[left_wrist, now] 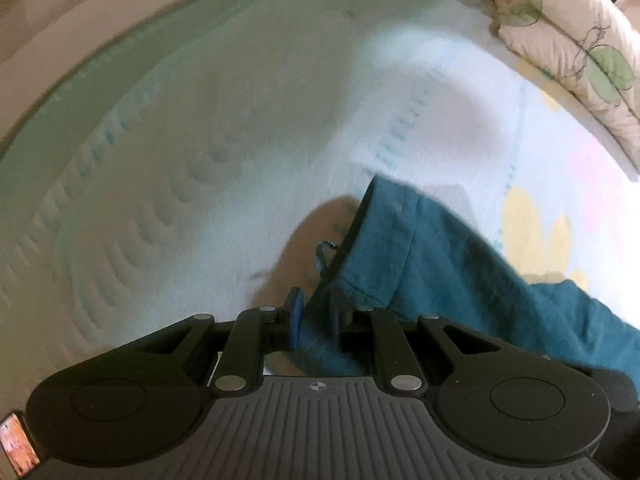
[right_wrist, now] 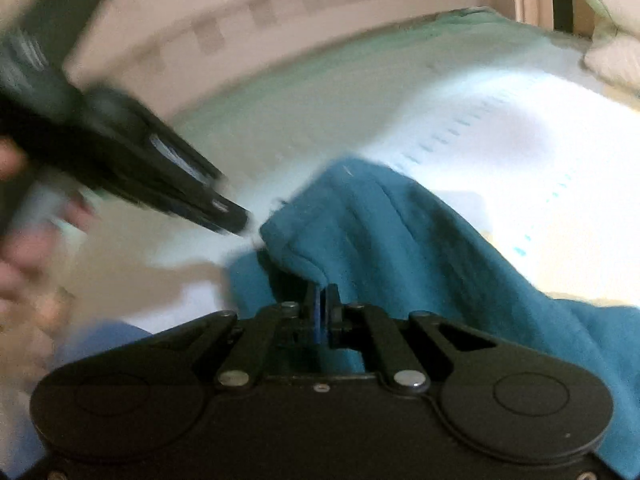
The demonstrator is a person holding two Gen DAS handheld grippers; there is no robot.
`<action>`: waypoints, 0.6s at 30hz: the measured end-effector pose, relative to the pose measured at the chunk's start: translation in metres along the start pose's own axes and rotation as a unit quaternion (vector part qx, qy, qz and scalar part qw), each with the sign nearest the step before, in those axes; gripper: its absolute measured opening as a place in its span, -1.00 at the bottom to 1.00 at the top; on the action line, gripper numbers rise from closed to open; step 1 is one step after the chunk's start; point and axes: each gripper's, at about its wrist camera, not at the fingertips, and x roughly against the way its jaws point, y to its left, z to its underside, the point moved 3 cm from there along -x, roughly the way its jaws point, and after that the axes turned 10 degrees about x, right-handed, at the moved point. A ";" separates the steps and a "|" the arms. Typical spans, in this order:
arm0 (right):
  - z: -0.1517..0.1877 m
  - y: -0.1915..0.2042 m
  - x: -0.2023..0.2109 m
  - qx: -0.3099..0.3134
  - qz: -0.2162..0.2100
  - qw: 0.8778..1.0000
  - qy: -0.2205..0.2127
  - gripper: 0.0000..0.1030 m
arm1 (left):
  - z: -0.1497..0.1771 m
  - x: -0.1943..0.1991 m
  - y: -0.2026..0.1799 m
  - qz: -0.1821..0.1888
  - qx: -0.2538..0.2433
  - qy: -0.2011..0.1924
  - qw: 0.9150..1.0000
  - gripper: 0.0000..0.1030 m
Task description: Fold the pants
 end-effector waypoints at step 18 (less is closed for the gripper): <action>0.035 -0.044 0.059 -0.071 0.024 0.997 0.029 -0.36 | 0.038 -0.058 -0.102 0.047 -0.085 0.047 0.994 -0.72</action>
